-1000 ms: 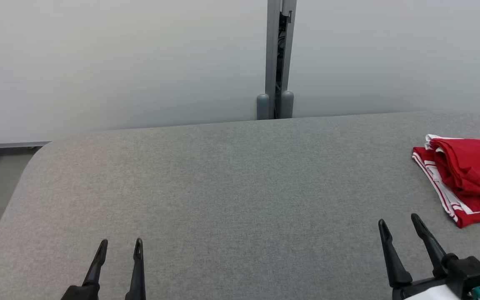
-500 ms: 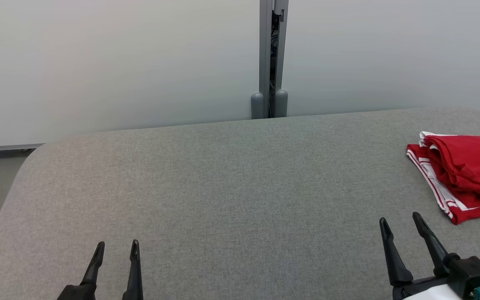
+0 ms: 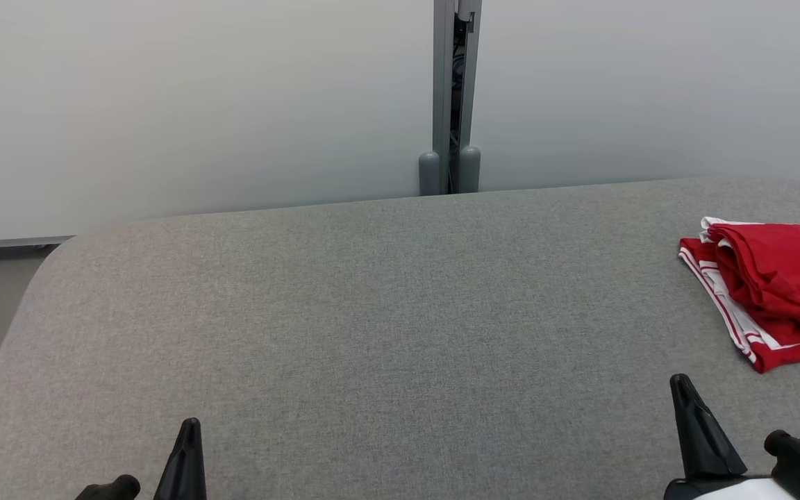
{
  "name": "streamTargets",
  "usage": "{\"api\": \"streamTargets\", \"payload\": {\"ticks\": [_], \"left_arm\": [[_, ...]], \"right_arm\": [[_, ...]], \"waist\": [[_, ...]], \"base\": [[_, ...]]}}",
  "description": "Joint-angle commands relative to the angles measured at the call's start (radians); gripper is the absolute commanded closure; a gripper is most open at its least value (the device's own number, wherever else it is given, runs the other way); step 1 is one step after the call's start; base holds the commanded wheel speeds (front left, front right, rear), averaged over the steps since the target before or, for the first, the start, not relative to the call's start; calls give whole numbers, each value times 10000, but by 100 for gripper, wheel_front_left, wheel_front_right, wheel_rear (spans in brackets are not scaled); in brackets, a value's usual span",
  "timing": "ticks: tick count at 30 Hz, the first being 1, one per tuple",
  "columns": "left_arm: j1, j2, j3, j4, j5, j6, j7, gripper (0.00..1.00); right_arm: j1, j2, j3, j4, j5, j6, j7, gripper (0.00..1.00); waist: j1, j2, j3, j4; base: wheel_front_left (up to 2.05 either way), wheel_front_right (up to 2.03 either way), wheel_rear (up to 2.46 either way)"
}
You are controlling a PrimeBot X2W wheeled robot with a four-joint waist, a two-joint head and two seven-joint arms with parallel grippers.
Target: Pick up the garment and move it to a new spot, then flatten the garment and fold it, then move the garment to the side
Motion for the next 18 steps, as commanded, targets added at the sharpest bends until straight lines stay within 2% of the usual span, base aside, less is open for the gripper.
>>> {"api": "streamTargets", "payload": {"ticks": [1, 18], "left_arm": [[-295, 33, 89, -191, -526, -87, 81, 100], [-552, 43, 303, -314, -3184, -390, 681, 100]], "right_arm": [[-207, -103, -58, -193, 586, 0, 112, 100], [-324, -228, -294, -237, 3459, -1, 741, 100]], "waist": [[0, -1, 12, 3], [0, -1, 113, 25]], "base": [[0, 0, 0], [0, 0, 0]]}}
